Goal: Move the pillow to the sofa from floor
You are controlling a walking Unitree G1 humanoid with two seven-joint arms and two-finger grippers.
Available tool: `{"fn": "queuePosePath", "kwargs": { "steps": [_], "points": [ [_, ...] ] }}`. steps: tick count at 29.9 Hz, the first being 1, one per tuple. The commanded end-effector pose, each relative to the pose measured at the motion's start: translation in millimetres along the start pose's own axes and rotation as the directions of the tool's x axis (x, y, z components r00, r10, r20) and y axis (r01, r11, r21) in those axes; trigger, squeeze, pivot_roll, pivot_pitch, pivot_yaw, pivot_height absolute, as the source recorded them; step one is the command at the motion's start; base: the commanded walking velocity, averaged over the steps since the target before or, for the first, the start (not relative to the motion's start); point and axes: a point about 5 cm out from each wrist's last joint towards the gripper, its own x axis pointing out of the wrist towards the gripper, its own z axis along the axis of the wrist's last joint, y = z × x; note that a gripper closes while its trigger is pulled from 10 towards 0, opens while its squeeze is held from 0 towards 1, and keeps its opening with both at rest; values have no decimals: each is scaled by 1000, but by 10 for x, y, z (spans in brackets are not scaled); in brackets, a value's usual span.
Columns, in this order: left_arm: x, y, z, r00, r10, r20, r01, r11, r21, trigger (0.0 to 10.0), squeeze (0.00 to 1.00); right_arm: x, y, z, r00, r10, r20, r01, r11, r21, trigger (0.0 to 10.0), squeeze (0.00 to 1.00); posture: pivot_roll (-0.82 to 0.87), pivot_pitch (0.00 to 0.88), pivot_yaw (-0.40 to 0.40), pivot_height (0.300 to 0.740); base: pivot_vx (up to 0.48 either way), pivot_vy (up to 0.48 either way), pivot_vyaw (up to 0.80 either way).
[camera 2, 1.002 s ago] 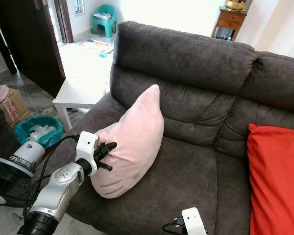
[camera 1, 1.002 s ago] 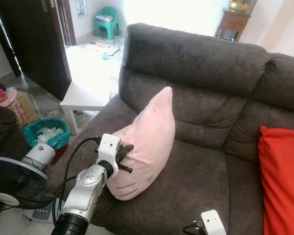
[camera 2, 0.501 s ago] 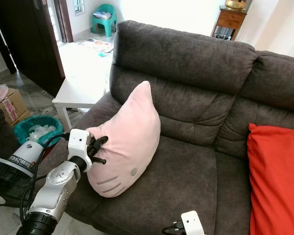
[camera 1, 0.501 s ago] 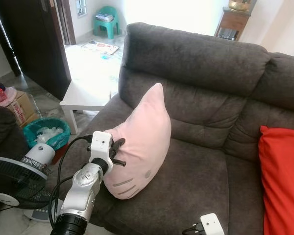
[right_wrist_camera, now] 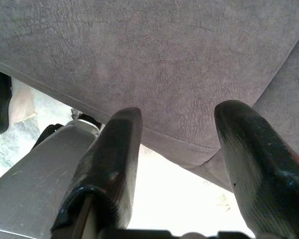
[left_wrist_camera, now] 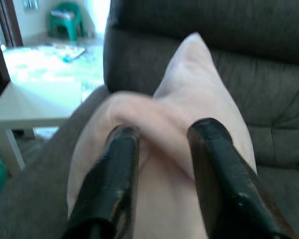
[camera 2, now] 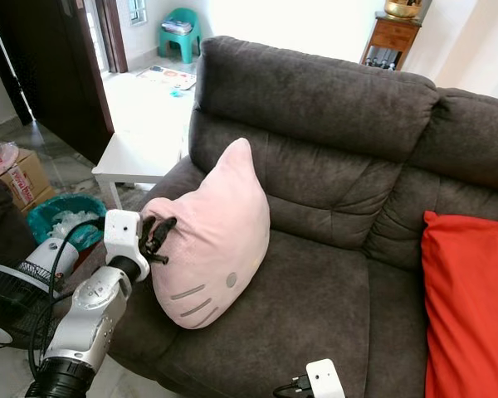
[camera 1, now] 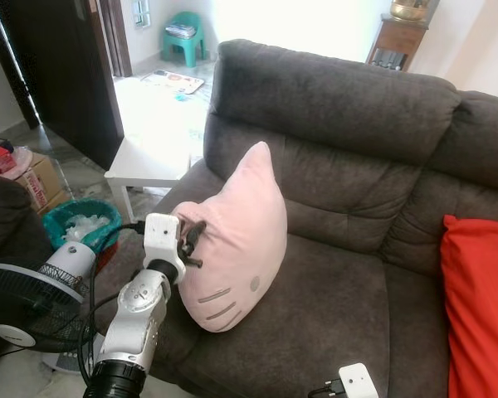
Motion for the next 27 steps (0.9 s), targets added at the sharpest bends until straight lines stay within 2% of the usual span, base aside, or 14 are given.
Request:
{"fn": "queuePosePath", "kwargs": {
  "steps": [1, 5, 6, 8, 9, 11, 12, 13, 19, 25, 27],
  "points": [
    [-8, -55, 80, 999, -22, 43, 18, 995, 100, 10000, 1000, -4, -29, -17, 1000, -14, 1, 14, 1000, 23, 10000, 0, 156, 0, -119, 740, 0, 0, 0],
    [-127, -45, 33, 999, -20, 50, 6, 964, 266, 10000, 1000, -6, -28, -20, 1000, -20, 4, 19, 999, 45, 10000, 0, 156, 0, -116, 740, 0, 0, 0],
    [-152, -34, 24, 999, -9, 54, -6, 960, 282, 10000, 1000, -6, -29, -21, 1000, -21, 4, 21, 998, 54, 10000, 0, 156, 0, -116, 740, 0, 0, 0],
    [-271, 69, 15, 994, 71, 78, -94, 935, 343, 10000, 1000, -7, -30, -24, 1000, -24, 3, 24, 996, 83, 10000, 0, 159, 0, -112, 740, 0, 0, 0],
    [-271, 69, 15, 994, 71, 78, -94, 935, 343, 10000, 1000, -7, -30, -24, 1000, -24, 3, 24, 996, 83, 10000, 0, 159, 0, -112, 740, 0, 0, 0],
    [-384, 119, 7, 990, 104, 98, -134, 918, 374, 10000, 1000, -7, -33, -24, 1000, -30, 6, 30, 995, 97, 10000, 0, 161, 0, -111, 740, 0, 0, 0],
    [-425, 136, -3, 987, 122, 105, -152, 918, 367, 10000, 855, -8, -37, -25, 999, -34, 5, 33, 995, 99, 10000, 0, 161, 0, -111, 740, 0, 0, 0],
    [-473, 154, -16, 983, 145, 114, -177, 917, 356, 10000, 0, -8, -43, -26, 999, -39, 4, 38, 994, 103, 10000, 0, 161, 0, -111, 740, 0, 0, 0],
    [-552, 181, -65, 965, 229, 130, -261, 898, 355, 10000, 0, -9, -59, -19, 999, -49, 13, 46, 988, 146, 10000, 0, 158, 0, -116, 740, 0, 0, 0],
    [-532, 147, -112, 970, 216, 113, -242, 907, 344, 10000, 0, -8, -57, 4, 998, -48, 32, 42, 984, 175, 10000, 0, 156, 0, -113, 740, 0, 0, 0],
    [-527, 140, -154, 970, 225, 90, -242, 921, 306, 10000, 0, -10, -34, 23, 998, -41, 57, 27, 974, 224, 10000, 0, 158, 0, -110, 740, 0, 0, 0]
  ]
}}
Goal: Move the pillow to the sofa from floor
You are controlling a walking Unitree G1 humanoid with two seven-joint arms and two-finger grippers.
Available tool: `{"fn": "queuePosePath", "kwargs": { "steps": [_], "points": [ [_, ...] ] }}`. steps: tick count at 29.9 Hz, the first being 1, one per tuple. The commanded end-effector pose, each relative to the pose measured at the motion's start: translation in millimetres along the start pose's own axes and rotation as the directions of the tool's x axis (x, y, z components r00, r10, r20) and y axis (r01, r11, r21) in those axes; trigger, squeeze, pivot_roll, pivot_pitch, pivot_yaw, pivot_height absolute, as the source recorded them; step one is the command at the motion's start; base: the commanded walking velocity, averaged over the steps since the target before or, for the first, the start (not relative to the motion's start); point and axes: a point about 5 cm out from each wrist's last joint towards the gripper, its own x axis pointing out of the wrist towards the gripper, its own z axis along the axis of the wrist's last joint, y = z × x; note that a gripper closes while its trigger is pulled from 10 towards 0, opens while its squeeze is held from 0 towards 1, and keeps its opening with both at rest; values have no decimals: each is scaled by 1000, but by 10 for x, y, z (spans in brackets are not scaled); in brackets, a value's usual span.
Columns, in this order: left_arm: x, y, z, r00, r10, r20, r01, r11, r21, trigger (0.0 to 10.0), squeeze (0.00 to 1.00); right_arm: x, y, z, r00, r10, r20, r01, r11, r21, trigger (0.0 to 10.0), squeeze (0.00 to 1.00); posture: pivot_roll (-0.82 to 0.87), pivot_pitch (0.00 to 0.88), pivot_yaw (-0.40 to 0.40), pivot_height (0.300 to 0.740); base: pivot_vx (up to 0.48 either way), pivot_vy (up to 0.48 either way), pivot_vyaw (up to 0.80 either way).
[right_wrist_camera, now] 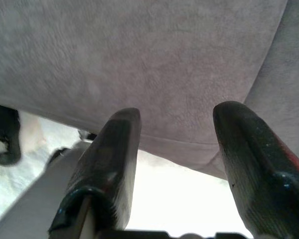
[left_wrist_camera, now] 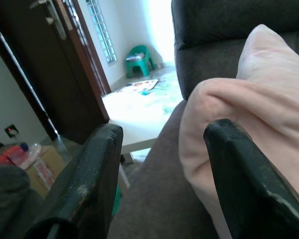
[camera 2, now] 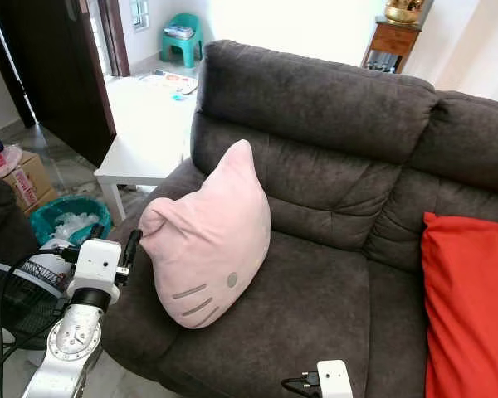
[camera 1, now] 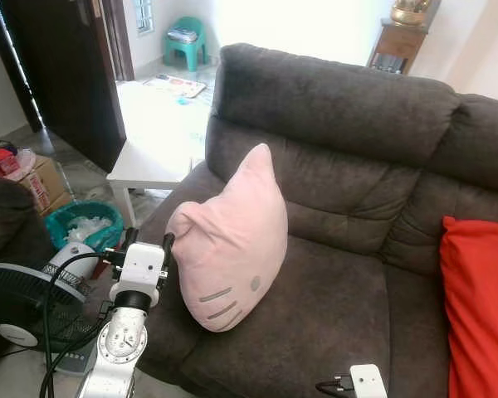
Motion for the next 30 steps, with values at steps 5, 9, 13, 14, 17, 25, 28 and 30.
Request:
{"fn": "queuePosePath", "kwargs": {
  "steps": [5, 9, 13, 14, 17, 25, 28, 30],
  "points": [
    [22, -30, -22, 1000, -3, -14, 3, 1000, -30, 10000, 0, -7, 47, 8, 999, 2, 34, -6, 993, 121, 10000, 0, 172, 0, -90, 740, 0, 0, 0],
    [28, 8, -27, 1000, -2, -13, 2, 1000, -24, 10000, 0, -12, 84, -13, 1000, 2, 28, -6, 992, 128, 10000, 0, 176, 0, -70, 740, 0, 0, 0],
    [42, 59, -28, 1000, -8, -10, 8, 1000, -13, 10000, 0, -17, 151, -25, 1000, 7, 31, -11, 989, 150, 10000, 0, 177, 0, -45, 740, 0, 0, 0],
    [44, 67, -31, 1000, -9, -11, 9, 1000, -13, 10000, 0, -18, 163, -27, 1000, 7, 30, -12, 988, 153, 10000, 0, 177, 0, -38, 740, 0, 0, 0],
    [55, 68, -41, 1000, -19, -16, 19, 1000, -13, 10000, 0, -21, 192, -35, 1000, 8, 29, -12, 987, 163, 10000, 0, 172, 0, -31, 740, 0, 0, 0],
    [70, 11, -54, 999, -47, -19, 46, 998, -46, 10000, 0, -25, 217, -45, 1000, 7, 27, -11, 984, 178, 10000, 0, 168, 0, -26, 740, 0, 0, 0],
    [62, -9, -59, 998, -59, -19, 58, 996, -63, 10000, 0, -25, 211, -45, 1000, 11, 29, -16, 984, 177, 10000, 0, 168, 0, -31, 740, 0, 0, 0],
    [58, -14, -62, 998, -58, -19, 57, 996, -66, 10000, 0, -25, 207, -47, 999, 13, 29, -18, 984, 177, 10000, 0, 169, 0, -32, 740, 0, 0, 0]
  ]
}}
